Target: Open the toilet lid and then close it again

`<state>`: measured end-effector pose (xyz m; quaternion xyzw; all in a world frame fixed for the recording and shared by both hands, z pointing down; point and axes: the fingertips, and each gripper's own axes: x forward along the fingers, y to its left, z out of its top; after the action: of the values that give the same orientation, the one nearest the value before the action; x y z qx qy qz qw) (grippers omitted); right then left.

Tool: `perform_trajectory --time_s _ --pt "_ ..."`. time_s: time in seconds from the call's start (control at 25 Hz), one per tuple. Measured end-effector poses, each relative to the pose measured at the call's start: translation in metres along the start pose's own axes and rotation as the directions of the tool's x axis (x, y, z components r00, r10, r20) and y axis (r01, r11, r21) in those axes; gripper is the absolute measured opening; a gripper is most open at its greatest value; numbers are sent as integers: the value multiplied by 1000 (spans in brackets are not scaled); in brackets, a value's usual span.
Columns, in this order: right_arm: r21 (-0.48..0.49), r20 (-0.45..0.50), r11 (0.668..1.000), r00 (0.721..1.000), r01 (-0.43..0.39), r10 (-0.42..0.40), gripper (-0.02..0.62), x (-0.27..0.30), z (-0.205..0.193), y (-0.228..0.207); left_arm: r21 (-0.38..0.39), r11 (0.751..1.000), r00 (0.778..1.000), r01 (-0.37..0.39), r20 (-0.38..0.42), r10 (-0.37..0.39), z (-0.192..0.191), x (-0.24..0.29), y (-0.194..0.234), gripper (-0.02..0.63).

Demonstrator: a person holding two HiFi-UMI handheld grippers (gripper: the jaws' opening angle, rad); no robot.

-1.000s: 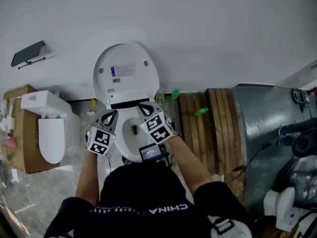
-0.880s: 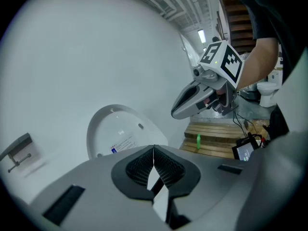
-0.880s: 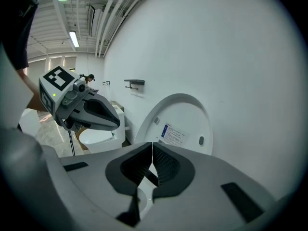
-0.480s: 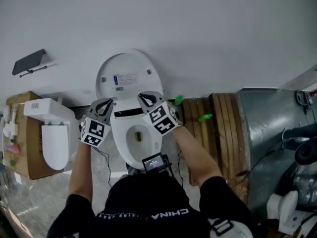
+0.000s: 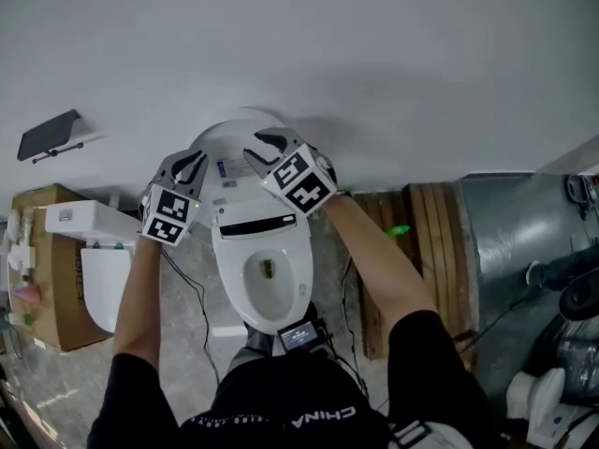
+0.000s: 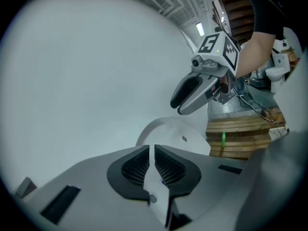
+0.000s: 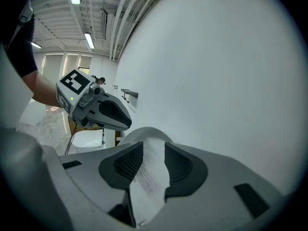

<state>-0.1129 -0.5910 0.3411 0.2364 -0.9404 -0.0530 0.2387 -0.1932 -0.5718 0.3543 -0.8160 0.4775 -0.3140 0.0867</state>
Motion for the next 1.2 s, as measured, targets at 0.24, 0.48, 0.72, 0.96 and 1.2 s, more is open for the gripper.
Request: perform_trajectory --time_s 0.24,0.48,0.72,0.96,1.2 --pt "-114 -86 993 996 -14 5 173 38 -4 -36 -7 999 998 38 -43 -39 4 39 29 145" --pt "-96 -219 990 972 -107 84 186 71 -23 -60 -23 984 973 178 -149 -179 -11 76 44 170" --pt "-50 -292 977 939 -207 183 187 82 -29 -60 -62 967 952 246 -173 -253 -15 92 48 169" --pt "-81 -314 980 938 -184 150 153 81 -37 -61 -11 979 962 205 -184 -204 -15 90 44 137" --pt "-52 -315 980 934 -193 167 153 74 -36 -51 -50 981 963 189 -184 -195 -15 84 38 137"
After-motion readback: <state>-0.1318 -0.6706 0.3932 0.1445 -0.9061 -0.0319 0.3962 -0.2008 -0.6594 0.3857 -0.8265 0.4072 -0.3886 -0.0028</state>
